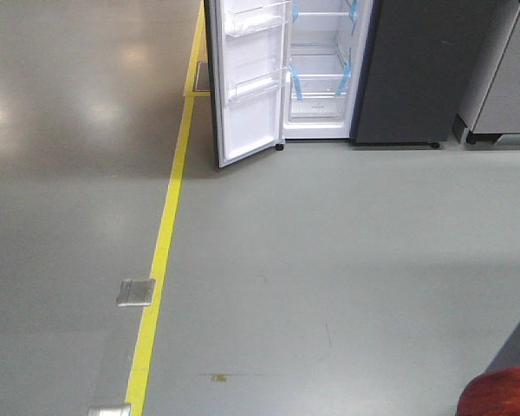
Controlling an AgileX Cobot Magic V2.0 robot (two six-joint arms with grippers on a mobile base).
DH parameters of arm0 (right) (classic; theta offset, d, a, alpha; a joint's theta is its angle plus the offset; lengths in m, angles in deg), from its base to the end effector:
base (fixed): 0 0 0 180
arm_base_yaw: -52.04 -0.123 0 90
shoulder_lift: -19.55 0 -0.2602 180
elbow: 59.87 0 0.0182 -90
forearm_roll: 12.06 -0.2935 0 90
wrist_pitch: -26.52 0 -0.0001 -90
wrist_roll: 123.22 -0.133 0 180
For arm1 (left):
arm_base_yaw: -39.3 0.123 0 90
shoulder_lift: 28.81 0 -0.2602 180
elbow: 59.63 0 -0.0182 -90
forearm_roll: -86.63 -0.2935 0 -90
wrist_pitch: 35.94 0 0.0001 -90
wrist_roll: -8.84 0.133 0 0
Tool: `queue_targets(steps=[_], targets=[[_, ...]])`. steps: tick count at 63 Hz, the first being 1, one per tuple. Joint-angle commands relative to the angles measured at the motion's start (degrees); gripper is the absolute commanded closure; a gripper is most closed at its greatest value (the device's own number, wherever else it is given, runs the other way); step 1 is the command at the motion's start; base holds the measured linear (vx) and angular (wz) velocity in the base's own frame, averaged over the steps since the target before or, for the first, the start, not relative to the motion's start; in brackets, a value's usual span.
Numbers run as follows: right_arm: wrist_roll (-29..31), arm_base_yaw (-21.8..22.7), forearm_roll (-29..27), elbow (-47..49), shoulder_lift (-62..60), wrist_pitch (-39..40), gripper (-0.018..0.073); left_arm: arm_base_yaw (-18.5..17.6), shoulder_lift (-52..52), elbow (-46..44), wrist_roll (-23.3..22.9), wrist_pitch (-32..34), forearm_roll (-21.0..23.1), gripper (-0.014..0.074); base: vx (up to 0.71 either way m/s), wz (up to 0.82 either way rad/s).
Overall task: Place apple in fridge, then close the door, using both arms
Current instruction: 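Drive toward the open refrigerator holding the apple in the right gripper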
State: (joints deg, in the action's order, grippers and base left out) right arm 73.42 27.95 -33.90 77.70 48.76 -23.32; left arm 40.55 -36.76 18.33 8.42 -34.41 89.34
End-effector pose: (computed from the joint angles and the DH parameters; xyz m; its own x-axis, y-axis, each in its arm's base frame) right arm 0.1277 0.0985 0.2971 -0.4242 -0.2290 -0.8761 -0.6339 0.7660 0.1067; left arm 0.1661 0.0038 0.2110 0.0990 -0.0524 -0.9937 -0.0177 0.9984 -0.0544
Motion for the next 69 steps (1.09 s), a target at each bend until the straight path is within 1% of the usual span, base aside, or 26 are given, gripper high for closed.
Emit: queue_targets(steps=[1, 69], targets=[[0.45, -0.03, -1.36, 1.45, 0.43, 4.01, 0.0158, 0.09, 0.93, 1.22, -0.56, 3.92, 0.44, 0.0603, 0.34, 0.02], [0.45, -0.03, -1.36, 1.45, 0.43, 4.01, 0.0158, 0.09, 0.93, 1.22, -0.56, 3.92, 0.44, 0.0603, 0.33, 0.01]])
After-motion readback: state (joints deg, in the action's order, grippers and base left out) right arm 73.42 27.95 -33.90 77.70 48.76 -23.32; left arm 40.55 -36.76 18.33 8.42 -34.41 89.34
